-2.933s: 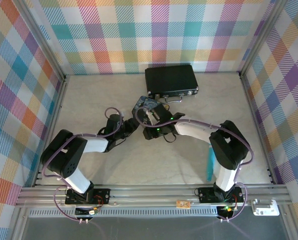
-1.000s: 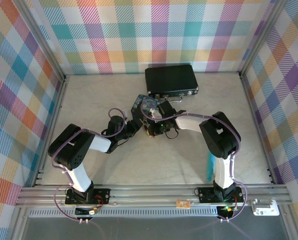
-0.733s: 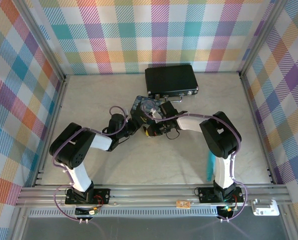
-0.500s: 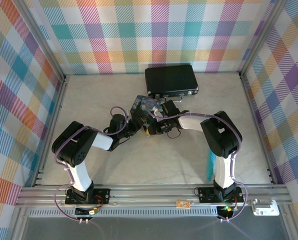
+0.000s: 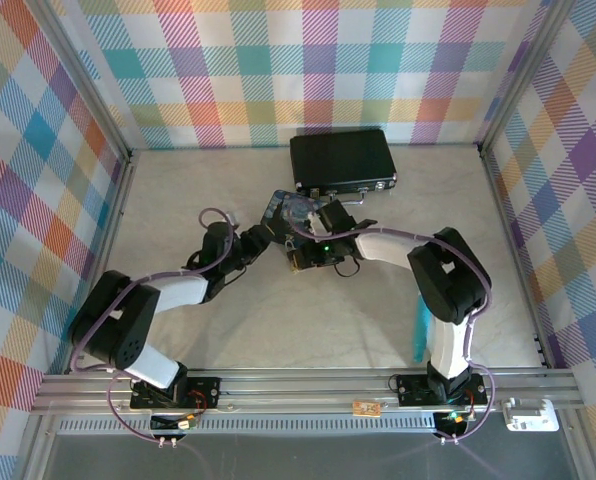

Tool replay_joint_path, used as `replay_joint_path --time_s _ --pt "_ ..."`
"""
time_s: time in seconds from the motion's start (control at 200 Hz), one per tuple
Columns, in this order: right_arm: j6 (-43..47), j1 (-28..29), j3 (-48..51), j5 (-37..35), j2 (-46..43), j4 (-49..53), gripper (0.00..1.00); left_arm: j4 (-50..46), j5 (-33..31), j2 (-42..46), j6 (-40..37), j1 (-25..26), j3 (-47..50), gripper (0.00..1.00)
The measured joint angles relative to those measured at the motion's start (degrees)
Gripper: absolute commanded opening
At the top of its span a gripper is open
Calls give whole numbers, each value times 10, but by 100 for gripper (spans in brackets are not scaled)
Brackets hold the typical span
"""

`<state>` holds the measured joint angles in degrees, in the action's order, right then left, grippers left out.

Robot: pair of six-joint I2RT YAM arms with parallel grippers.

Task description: Unlock a padlock with a key

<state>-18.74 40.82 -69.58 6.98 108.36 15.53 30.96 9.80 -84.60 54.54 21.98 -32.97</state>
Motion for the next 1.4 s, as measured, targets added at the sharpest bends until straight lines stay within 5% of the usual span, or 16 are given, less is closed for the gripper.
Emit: replay_joint_path --time_s 0.26,0.47,0.81,1.115,1.395 --pt "-16 120 -130 -208 39 97 62 -64 -26 37 -4 -24 5 47" --pt "-19 133 -181 -310 111 146 60 -82 -27 57 -7 -29 11 47" --pt "-15 130 -195 -355 151 153 44 -104 -39 91 -15 -31 25 47" --pt "-14 134 -203 -383 161 150 44 -112 -39 91 -15 -31 25 47" --pt "-16 141 -207 -382 168 137 15 -107 -39 87 -14 -31 30 47"
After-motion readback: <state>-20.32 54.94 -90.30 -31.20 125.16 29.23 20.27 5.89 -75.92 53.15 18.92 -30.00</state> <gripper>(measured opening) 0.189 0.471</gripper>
